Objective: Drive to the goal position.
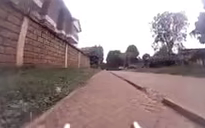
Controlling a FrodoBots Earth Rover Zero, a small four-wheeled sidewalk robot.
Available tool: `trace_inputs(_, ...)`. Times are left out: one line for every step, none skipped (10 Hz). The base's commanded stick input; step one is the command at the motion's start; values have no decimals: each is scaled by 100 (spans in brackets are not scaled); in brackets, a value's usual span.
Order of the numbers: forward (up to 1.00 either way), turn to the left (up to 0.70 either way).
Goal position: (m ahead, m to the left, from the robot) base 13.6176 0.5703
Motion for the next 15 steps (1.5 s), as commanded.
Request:
trace_inputs(50,-50)
trace_inputs(50,-50)
trace_inputs(50,-50)
trace_inputs(50,-20)
trace_inputs(50,-9)
trace_inputs(50,14)
trace_inputs(50,7)
trace_inputs(50,1)
trace_inputs(50,3)
trace_inputs(50,6)
trace_inputs(50,0)
trace_inputs(50,0)
trace_inputs(50,0)
trace_inputs(50,0)
trace_inputs(50,0)
